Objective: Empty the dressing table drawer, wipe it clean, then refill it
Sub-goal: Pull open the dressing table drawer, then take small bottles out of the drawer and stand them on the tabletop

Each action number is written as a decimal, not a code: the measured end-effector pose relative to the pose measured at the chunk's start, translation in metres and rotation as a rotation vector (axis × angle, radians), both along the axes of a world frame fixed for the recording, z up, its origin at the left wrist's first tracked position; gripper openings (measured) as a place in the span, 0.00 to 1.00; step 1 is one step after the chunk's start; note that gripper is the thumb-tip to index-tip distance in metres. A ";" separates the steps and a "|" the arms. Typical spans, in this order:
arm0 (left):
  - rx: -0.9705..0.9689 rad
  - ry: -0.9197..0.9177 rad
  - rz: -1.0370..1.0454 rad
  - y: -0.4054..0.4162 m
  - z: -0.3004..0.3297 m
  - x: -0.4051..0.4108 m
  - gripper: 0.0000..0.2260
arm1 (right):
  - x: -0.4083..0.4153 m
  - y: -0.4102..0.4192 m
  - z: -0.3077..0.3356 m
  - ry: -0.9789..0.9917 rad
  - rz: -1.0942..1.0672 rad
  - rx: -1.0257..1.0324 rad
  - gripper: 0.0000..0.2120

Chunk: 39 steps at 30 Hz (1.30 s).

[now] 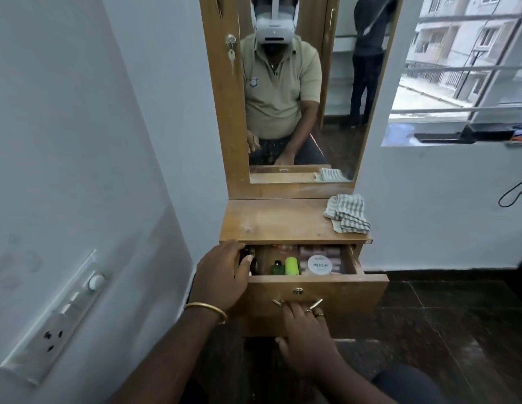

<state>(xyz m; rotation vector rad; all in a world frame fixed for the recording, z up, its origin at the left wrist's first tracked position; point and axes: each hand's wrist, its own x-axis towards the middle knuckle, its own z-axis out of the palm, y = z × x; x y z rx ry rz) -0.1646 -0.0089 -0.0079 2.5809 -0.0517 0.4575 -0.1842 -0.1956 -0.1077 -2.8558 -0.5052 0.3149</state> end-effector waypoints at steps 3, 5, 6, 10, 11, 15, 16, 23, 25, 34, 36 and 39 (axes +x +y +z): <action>0.008 0.031 0.013 0.001 0.001 -0.016 0.15 | -0.021 -0.004 0.005 0.015 0.042 -0.078 0.36; 0.005 0.041 0.007 0.000 0.003 -0.024 0.15 | -0.036 -0.007 0.007 0.021 0.070 -0.125 0.37; 0.008 0.046 0.005 -0.001 0.003 -0.027 0.15 | -0.044 -0.009 0.009 0.023 0.083 -0.144 0.37; 0.010 0.074 0.003 -0.004 0.004 -0.037 0.16 | -0.067 -0.011 0.017 0.085 0.129 -0.182 0.39; 0.009 0.074 0.001 -0.005 0.004 -0.039 0.17 | -0.071 -0.012 0.020 0.122 0.141 -0.190 0.39; 0.007 0.095 -0.004 -0.006 0.003 -0.039 0.17 | -0.078 -0.012 0.047 0.264 0.236 -0.232 0.36; 0.007 0.105 -0.005 -0.005 0.002 -0.038 0.17 | -0.076 -0.013 0.058 0.305 0.254 -0.226 0.33; 0.015 0.131 -0.006 0.002 0.000 -0.025 0.15 | -0.027 -0.023 0.102 0.015 0.086 0.343 0.11; 0.014 0.126 -0.009 0.007 -0.002 -0.017 0.15 | -0.002 -0.024 0.095 -0.055 0.004 0.344 0.11; -0.030 0.140 -0.004 0.034 -0.019 0.026 0.14 | 0.071 0.030 0.063 -0.092 0.035 0.228 0.16; -0.043 0.139 -0.009 0.039 -0.027 0.034 0.13 | 0.081 0.048 0.061 -0.072 0.087 0.194 0.18; -0.068 0.134 -0.010 0.049 -0.040 0.040 0.13 | 0.092 0.068 0.060 -0.069 0.196 0.127 0.20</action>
